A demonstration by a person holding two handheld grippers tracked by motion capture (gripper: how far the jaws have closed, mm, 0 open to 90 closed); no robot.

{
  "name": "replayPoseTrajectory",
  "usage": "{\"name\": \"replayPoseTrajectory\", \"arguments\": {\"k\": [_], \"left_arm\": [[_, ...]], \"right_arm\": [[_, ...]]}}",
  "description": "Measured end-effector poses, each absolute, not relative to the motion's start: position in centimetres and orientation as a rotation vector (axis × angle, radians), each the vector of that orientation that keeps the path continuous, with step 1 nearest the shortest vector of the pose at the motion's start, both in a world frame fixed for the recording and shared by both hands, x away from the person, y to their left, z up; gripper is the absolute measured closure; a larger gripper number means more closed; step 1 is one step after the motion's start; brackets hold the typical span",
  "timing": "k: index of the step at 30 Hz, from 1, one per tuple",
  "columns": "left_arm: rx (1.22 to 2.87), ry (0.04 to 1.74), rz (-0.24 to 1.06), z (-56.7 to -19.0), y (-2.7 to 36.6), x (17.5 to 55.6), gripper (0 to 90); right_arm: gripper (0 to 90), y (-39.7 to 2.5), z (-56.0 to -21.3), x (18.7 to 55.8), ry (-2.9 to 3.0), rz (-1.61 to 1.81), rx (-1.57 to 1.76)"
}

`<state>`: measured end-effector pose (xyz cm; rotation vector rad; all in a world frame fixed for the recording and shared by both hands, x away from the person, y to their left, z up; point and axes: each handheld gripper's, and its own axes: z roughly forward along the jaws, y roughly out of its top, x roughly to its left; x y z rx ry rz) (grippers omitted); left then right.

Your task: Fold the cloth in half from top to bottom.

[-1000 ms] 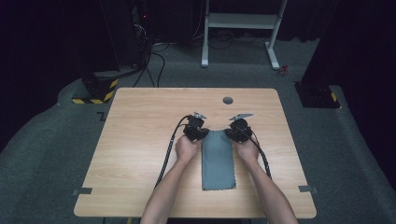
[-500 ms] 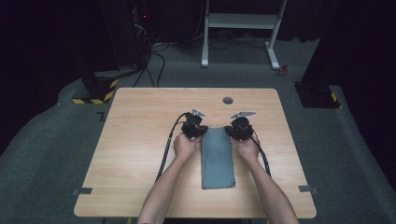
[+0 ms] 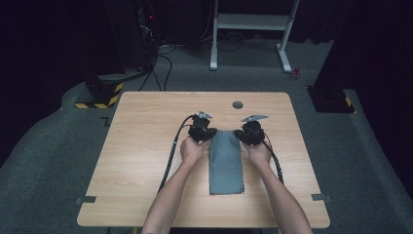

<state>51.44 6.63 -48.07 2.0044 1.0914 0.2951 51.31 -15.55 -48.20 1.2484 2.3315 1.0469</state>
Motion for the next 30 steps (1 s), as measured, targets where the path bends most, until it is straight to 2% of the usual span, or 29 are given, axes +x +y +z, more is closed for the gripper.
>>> {"name": "replayPoseTrajectory", "arguments": {"k": [30], "left_arm": [[2.027,0.999,0.252,-49.7,7.6,47.0,88.9]], "right_arm": [[88.6,-16.5,-49.7,47.4,2.434,1.098,1.138]]}}
